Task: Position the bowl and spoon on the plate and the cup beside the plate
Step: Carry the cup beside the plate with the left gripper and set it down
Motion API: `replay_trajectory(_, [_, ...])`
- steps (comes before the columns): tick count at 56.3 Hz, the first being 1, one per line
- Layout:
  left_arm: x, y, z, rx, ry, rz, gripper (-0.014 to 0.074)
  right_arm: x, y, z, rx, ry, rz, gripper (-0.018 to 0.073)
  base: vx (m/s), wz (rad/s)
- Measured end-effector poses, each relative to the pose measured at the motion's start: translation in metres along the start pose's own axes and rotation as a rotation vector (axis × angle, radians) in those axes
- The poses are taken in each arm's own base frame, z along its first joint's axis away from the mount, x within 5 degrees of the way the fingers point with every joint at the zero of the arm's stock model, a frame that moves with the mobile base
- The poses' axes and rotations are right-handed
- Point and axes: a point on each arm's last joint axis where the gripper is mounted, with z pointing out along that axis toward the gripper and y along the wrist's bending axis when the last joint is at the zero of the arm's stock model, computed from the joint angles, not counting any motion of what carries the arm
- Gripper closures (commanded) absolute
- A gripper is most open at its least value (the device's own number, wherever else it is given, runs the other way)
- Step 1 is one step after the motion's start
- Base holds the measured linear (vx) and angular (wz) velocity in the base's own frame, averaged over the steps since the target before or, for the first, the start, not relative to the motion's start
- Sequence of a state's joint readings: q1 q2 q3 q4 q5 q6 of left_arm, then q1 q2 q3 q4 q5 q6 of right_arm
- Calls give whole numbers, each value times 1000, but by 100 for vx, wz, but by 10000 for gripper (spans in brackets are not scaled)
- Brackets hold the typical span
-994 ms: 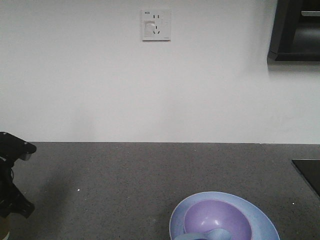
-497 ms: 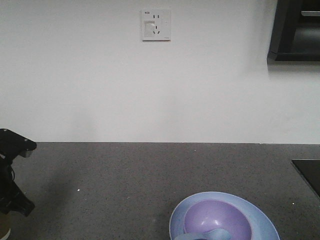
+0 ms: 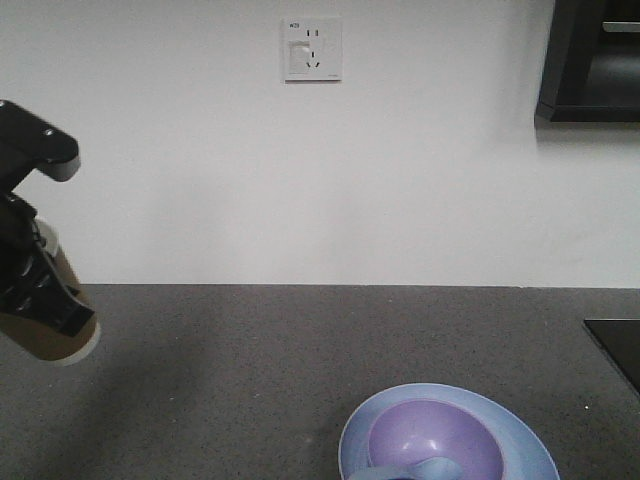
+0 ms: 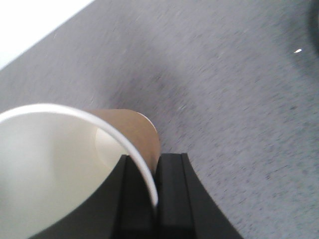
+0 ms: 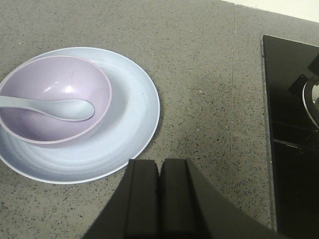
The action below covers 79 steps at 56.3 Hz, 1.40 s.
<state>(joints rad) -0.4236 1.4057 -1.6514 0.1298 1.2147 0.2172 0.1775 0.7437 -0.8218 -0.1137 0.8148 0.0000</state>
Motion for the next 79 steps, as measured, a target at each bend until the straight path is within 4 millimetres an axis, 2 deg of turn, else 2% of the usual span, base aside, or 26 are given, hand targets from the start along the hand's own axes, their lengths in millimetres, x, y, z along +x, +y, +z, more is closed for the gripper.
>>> replay_trajectory(6, [-13,-19,10,46,1,56,596,0,0,0,0,1,0,568,0,0])
replay_trajectory(18, [-41,-74,60,152,66,188,596,0,0,0,0,5,0,568,0,0])
replay_trajectory(27, [-56,-112,87,207,87,258,596,1,0,0,0,7,0,568,0,0])
replay_trajectory(33, [-64,-130,101,231,97,283,596,1,0,0,0,9,0,568,0,0])
replay_trajectory(39, [-67,-138,113,252,108,284,596,2,0,0,0,18,0,568,0,0])
replay_trajectory(58, [-62,-153,149,283,187,290,596,3,0,0,0,28,0,568,0,0])
replay_trajectory(72, [-61,-157,159,297,203,284,588,3,0,0,0,28,0,568,0,0])
replay_trajectory(79, [-61,-158,159,298,203,280,549,3,0,0,0,28,0,568,0,0])
